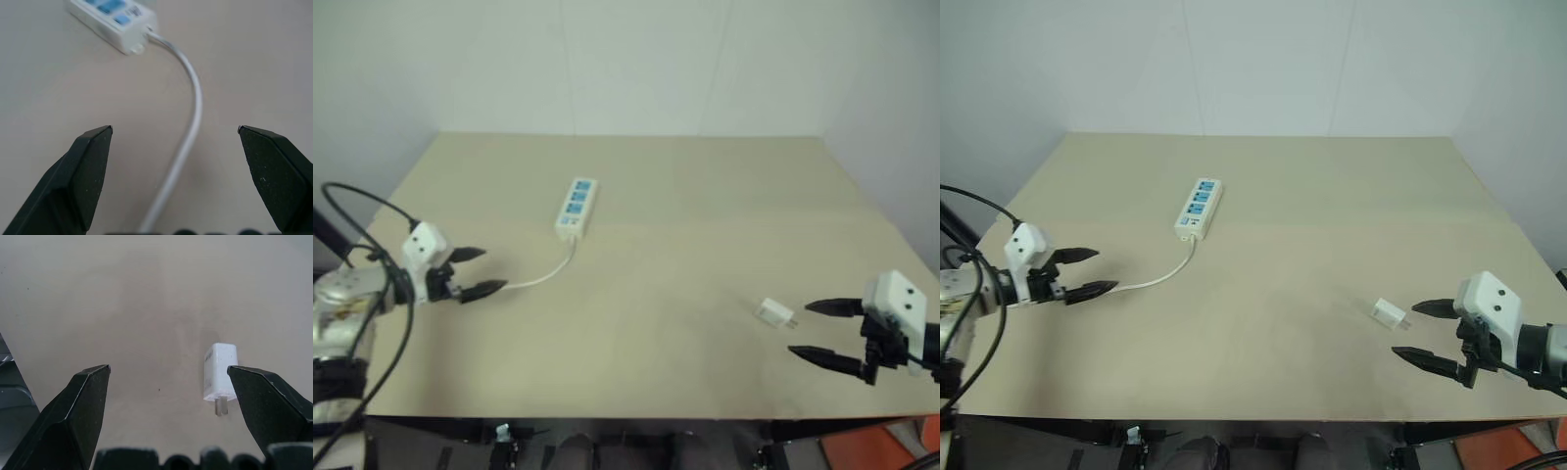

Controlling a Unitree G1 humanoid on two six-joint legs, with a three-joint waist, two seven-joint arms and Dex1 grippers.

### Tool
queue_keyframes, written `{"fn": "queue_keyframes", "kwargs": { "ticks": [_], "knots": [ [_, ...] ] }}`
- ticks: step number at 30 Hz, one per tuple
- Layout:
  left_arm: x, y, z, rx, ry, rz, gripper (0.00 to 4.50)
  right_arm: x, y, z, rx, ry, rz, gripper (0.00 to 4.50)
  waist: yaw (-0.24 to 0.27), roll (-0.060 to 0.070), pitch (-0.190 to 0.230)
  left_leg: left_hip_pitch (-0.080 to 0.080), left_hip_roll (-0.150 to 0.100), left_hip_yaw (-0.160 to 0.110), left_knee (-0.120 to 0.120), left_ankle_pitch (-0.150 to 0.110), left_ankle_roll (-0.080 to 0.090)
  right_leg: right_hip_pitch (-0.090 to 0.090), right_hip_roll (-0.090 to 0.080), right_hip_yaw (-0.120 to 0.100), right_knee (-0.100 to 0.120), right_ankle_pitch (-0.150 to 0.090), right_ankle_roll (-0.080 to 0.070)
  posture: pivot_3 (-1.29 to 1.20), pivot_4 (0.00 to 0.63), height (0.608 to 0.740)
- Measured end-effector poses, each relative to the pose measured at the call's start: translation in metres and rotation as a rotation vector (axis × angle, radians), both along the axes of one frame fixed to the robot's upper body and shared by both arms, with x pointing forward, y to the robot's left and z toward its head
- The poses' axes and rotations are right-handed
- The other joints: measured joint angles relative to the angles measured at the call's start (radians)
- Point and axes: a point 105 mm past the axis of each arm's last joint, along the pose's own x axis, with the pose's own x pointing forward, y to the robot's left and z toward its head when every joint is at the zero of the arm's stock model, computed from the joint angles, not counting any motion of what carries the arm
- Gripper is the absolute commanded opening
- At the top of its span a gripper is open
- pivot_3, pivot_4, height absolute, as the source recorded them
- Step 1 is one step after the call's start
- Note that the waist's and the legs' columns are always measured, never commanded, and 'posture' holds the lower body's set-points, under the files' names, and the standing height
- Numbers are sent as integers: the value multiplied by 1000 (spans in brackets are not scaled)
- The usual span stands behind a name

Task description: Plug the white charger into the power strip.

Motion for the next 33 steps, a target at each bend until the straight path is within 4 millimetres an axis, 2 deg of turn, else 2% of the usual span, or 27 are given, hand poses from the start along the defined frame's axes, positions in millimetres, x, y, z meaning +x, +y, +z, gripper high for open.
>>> {"fn": "queue_keyframes", "kwargs": {
  "ticks": [4, 7, 10, 15, 19, 22, 30, 33],
  "knots": [
    [26, -33, -7, -130, -133, 100, 4484, 8, 7, 6, 29, -66, -20, 4500, 7, -1, 0, -1, 0, 0, 0, 0, 0, -1, 0, 0, 0, 1, -1, 0, 150, 740],
    [41, -53, -4, -218, -179, 171, 4484, 19, 19, 16, 45, -143, -22, 4500, 3, -2, 0, 0, 0, 0, 0, 0, -1, -1, 1, 1, 0, 2, -2, 0, 150, 740],
    [52, -81, -1, -281, -228, 215, 4484, 40, 36, 29, 110, -246, -51, 4500, 2, -3, 0, 0, -1, 0, 0, 1, -1, -1, 1, 3, 0, 2, -1, 0, 150, 740],
    [68, -107, -9, -347, -239, 340, 4484, 62, 73, 27, 192, -299, -55, 4500, 7, -3, 0, -1, -1, 0, 0, 1, -1, -3, 1, 2, 0, 2, -1, 0, 150, 740],
    [84, -113, -11, -342, -251, 450, 4484, 74, 98, 20, 222, -304, -62, 4500, 8, -3, 0, -2, -2, 0, 0, 1, -2, -2, 1, 2, -1, 2, -1, 0, 150, 740],
    [92, -118, -14, -333, -249, 497, 4484, 78, 108, 22, 237, -321, -67, 4500, 8, -3, 0, -2, -2, 0, 0, 1, -1, -3, 1, 2, -2, 2, -1, 0, 150, 740],
    [108, -122, -19, -303, -218, 574, 4484, 81, 112, 18, 220, -325, -81, 4500, 7, -3, 0, -2, -2, 0, 0, 1, -1, -3, 1, 2, -2, 2, -1, 0, 150, 740],
    [110, -123, -28, -295, -181, 574, 4484, 81, 112, 14, 219, -317, -89, 4500, 4, -3, 0, -2, -2, 1, 0, 1, -1, -3, 1, 2, -2, 2, -1, 0, 150, 740]
  ]
}}
